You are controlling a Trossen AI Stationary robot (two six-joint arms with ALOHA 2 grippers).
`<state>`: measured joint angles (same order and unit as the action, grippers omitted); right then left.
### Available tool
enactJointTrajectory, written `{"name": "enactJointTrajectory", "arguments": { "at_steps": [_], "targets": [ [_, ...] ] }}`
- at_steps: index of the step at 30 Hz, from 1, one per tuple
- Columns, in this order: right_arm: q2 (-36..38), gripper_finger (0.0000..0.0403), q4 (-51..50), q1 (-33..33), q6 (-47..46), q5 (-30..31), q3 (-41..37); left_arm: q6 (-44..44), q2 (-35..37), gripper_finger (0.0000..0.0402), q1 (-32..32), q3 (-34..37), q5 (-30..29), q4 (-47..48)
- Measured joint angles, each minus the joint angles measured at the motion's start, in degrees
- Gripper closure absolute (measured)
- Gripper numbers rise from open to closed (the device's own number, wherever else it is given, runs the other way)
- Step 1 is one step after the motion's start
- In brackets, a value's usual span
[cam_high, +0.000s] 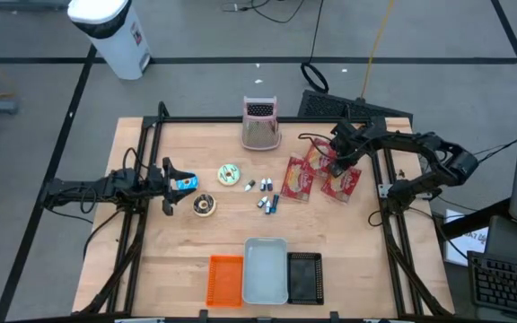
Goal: Pick & Place Food Item
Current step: Put the right red popcorn bag into the gray bin
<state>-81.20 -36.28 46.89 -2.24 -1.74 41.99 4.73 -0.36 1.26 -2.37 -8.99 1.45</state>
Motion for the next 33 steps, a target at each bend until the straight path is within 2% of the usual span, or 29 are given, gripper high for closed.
{"name": "enactJointTrajectory", "arguments": {
  "at_steps": [7,16,24,28,33],
  "targets": [
    [7.8,0.0401,0.1,-0.2,0.1,1.4,-0.2,0.0,0.0,0.0172,0.0,0.0,0.0,0.0],
    [27.1,0.0402,0.1,-3.7,-3.4,0.4,-0.2,0.0,0.0,0.0172,0.0,0.0,0.0,0.0],
    [40.4,0.0403,5.6,-14.1,-7.5,0.2,-0.1,0.0,0.0,0.0172,0.0,0.0,0.0,0.0],
    [42.9,0.0403,11.9,-21.1,-8.6,0.2,-0.1,0.0,0.0,0.0172,0.0,0.0,0.0,0.0],
    [43.0,0.0403,24.9,-30.5,-8.7,0.2,-2.0,0.0,0.0,0.0172,0.0,0.0,0.0,0.0]
  ]
}}
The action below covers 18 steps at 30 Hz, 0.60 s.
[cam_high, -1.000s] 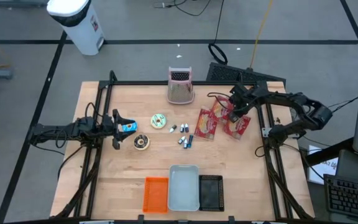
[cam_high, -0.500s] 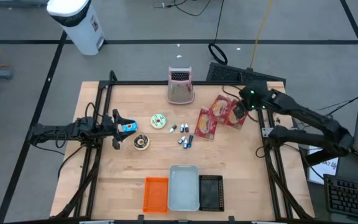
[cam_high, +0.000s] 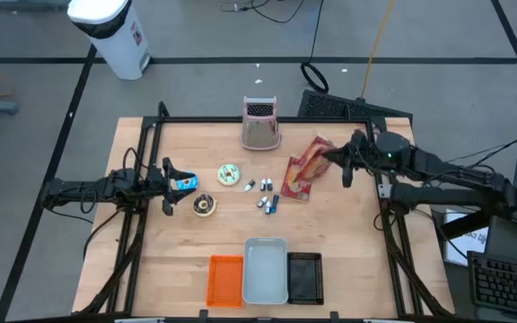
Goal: Pick & Place Food Item
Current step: Put the right red popcorn bag into the gray bin
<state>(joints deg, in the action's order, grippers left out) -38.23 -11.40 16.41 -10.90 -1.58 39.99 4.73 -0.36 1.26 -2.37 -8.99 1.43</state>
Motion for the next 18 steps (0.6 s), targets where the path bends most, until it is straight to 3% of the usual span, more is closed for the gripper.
{"name": "enactJointTrajectory", "arguments": {
  "at_steps": [6,11,18],
  "targets": [
    [-2.4,0.0403,15.3,-11.2,0.0,0.4,-3.9,0.0,0.0,0.0172,0.0,0.0,0.0,0.0],
    [-6.9,0.0403,23.3,-20.0,2.4,5.1,-4.6,0.0,0.0,0.0172,0.0,0.0,0.0,-0.2],
    [-15.1,0.0403,35.4,-27.7,7.4,6.3,-4.6,1.3,0.0,0.0172,0.0,0.0,0.1,-5.6]
  ]
}}
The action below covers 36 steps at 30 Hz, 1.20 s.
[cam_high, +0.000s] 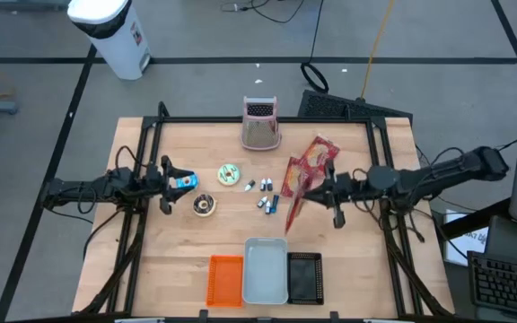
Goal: Pick & Place Food Item
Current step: Put the right red popcorn bag into the gray bin
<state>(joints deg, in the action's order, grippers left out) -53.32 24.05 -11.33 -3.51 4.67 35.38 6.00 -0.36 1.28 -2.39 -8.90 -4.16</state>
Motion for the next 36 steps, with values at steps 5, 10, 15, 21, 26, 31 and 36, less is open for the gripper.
{"name": "enactJointTrajectory", "arguments": {
  "at_steps": [5,10,15,21,26,31,36],
  "targets": [
    [-5.4,0.0403,7.3,-1.9,2.5,0.3,0.0,4.6,0.0,0.0172,0.0,0.0,-0.3,-4.4],
    [-10.2,0.0403,10.9,-2.6,4.6,5.4,0.0,9.9,0.0,0.0172,0.0,0.0,-0.7,-7.0],
    [-13.4,0.0403,12.9,-2.6,6.8,10.0,0.0,9.6,-0.6,0.0172,0.0,0.0,-7.5,-10.1],
    [-16.2,0.0403,15.3,-2.5,12.7,20.1,0.0,8.4,-10.4,0.0172,0.0,0.0,-9.3,-20.1],
    [-19.6,0.0403,19.1,-2.1,19.8,31.9,0.0,10.4,-28.5,0.0172,0.0,-1.7,-11.7,-29.0],
    [-23.1,0.0403,23.2,-0.5,24.0,36.7,0.0,10.3,-48.6,0.0172,0.0,-10.5,-12.6,-30.2],
    [-25.5,0.0403,25.3,0.2,25.7,37.7,0.0,6.6,-66.1,0.0172,0.0,-22.5,-12.2,-30.2]
  ]
}}
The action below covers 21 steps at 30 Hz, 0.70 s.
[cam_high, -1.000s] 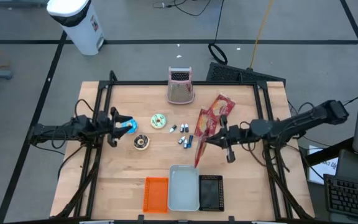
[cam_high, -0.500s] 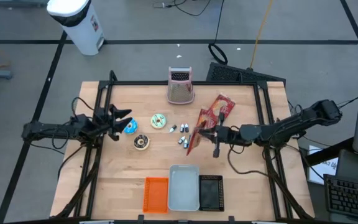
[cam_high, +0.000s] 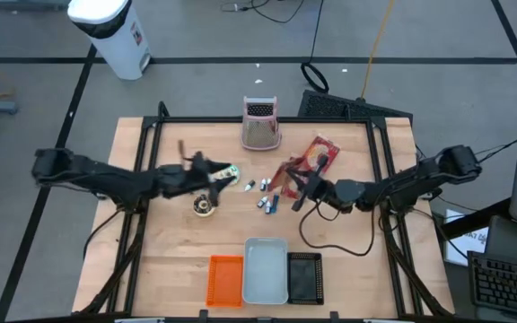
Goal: Pick & Place Food Item
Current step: Put the right red popcorn bag into the gray bin
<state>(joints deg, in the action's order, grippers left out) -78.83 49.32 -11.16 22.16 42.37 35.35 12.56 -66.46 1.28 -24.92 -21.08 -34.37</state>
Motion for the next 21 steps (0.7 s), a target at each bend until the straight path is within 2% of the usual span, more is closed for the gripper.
{"name": "enactJointTrajectory", "arguments": {
  "at_steps": [5,9,14,21],
  "targets": [
    [-0.1,0.0403,2.2,0.6,1.5,-0.1,0.0,-4.6,-13.4,0.0172,0.0,-11.1,0.1,0.1],
    [-0.1,0.0403,3.0,0.7,1.8,-0.1,0.0,-8.3,-20.6,0.0172,0.0,-18.2,0.2,0.2],
    [-0.1,0.0403,2.9,0.7,2.4,-0.1,0.0,-10.5,-25.2,0.0172,0.0,-23.2,4.2,0.3],
    [-0.1,0.0403,4.4,0.4,2.3,-0.4,0.0,-11.3,-30.7,0.0172,0.0,-27.7,4.5,0.4]
  ]
}}
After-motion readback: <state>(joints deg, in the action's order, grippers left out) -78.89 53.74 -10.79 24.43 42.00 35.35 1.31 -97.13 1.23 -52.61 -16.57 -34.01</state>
